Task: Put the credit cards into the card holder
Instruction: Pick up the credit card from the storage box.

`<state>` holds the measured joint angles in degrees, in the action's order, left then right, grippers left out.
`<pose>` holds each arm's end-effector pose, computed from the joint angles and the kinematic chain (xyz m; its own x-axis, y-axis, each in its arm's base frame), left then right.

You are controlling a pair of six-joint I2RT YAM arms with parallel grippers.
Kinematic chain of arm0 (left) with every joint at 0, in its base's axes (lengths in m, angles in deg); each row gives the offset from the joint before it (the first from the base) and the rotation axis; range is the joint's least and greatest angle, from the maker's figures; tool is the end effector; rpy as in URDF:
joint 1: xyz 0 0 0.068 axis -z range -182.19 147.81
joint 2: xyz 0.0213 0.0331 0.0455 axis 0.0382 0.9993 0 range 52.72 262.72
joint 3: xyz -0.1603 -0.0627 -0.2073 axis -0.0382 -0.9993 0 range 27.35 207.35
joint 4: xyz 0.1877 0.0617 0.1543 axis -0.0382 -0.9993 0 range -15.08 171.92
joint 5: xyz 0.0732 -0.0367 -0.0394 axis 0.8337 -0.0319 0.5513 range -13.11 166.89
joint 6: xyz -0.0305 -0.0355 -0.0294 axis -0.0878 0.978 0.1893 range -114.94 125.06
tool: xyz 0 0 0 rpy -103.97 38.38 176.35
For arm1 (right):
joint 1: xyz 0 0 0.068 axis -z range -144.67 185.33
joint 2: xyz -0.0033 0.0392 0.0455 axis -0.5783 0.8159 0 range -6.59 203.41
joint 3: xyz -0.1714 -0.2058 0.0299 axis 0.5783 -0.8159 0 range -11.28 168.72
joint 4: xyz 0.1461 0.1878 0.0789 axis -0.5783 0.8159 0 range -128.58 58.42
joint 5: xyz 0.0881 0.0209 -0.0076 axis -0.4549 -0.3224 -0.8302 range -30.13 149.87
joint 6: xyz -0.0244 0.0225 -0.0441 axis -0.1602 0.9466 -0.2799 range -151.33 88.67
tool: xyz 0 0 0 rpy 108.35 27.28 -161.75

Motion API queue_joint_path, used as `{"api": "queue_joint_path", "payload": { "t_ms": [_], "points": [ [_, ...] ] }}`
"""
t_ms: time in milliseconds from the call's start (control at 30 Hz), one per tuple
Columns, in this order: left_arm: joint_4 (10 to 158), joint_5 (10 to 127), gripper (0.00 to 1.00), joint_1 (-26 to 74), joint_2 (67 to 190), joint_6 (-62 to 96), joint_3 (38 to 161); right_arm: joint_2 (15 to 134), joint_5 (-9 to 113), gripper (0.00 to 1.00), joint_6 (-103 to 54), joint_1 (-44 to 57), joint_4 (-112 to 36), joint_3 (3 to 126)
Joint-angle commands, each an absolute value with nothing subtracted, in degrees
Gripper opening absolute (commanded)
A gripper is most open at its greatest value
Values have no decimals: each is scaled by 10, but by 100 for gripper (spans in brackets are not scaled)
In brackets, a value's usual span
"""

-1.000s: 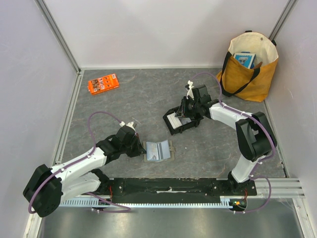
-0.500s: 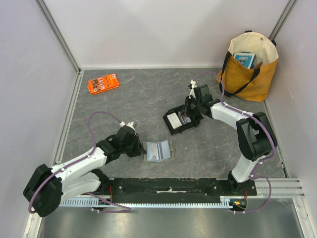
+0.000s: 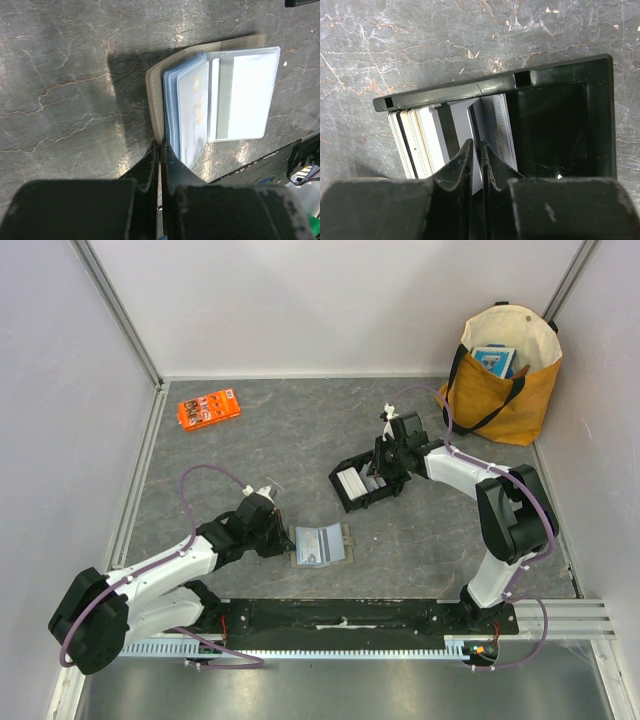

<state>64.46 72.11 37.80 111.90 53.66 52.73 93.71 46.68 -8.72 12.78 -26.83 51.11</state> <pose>0.1387 -0.1204 0.1703 -0.9055 -0.2161 -0.3653 0.0018 0.8587 -0.5124 0.3285 0.1456 0.1896 -0.8458 0.0542 -0.5307 -0.2000 0.8901 0.4095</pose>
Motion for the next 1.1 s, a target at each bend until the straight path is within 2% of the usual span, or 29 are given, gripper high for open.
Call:
{"api": "queue_joint_path", "payload": {
  "t_ms": [0, 267, 433, 1067],
  "points": [
    [662, 711, 2, 380, 1123, 520, 542, 945, 476, 19, -111, 127, -245, 517],
    [664, 711, 2, 380, 1122, 521, 541, 944, 454, 18, -119, 126, -243, 523],
    [664, 710, 2, 380, 1120, 522, 541, 949, 453, 0, -121, 127, -243, 530],
    [667, 708, 2, 380, 1116, 523, 535, 767, 548, 0, -111, 104, -237, 506]
  ]
}}
